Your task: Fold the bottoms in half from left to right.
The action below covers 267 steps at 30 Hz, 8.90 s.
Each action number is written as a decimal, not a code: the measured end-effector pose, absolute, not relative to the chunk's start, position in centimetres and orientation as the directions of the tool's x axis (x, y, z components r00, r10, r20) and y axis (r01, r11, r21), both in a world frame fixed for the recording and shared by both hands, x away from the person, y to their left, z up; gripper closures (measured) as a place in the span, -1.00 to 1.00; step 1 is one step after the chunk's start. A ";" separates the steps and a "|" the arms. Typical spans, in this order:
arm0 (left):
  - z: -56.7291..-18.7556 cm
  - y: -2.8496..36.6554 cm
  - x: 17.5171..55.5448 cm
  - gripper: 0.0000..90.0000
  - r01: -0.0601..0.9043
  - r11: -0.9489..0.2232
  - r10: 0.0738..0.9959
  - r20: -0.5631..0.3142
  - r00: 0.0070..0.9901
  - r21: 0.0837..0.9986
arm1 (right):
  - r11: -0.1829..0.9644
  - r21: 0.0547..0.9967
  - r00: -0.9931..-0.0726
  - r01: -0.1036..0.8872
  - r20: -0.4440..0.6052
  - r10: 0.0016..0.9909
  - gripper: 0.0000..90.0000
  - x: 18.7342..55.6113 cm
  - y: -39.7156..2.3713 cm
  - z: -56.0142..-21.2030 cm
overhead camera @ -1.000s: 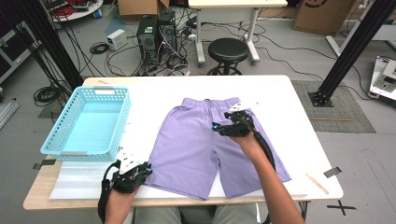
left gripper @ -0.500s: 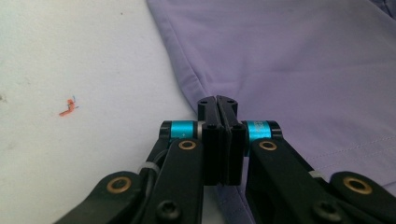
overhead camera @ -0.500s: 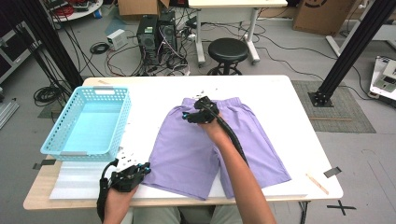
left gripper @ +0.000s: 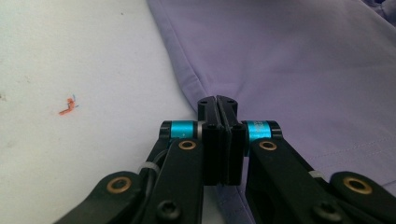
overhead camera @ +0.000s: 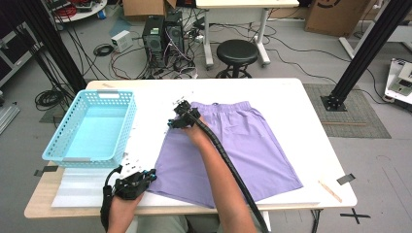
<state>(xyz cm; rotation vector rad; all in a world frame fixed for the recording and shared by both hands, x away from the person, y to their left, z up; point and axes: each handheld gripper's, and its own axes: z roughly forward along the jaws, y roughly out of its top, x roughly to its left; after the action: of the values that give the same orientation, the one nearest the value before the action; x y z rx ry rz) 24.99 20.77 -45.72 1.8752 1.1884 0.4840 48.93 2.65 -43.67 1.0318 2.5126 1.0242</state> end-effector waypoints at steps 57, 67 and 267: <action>-36.6 5.6 28.9 0.96 0.421 -0.137 0.528 -0.293 0.797 0.897 | 0.282 0.825 -0.605 0.489 0.088 0.791 1.00 45.7 -15.2 -36.5; -37.3 -1.9 30.8 0.96 0.430 -0.203 0.433 -0.313 0.845 0.880 | 0.226 0.825 -0.527 0.518 0.099 0.844 1.00 45.3 -22.4 -37.0; -44.6 20.1 28.1 -0.48 0.357 -0.110 0.819 -0.119 0.561 0.928 | 0.571 0.681 -0.772 0.459 -0.012 0.636 0.75 26.7 -20.7 -44.1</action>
<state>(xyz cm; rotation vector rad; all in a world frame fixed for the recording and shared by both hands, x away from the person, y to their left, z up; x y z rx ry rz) 28.13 20.05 -44.62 1.7031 0.9897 0.5282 26.68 -20.73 -44.08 0.9075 2.5490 0.9951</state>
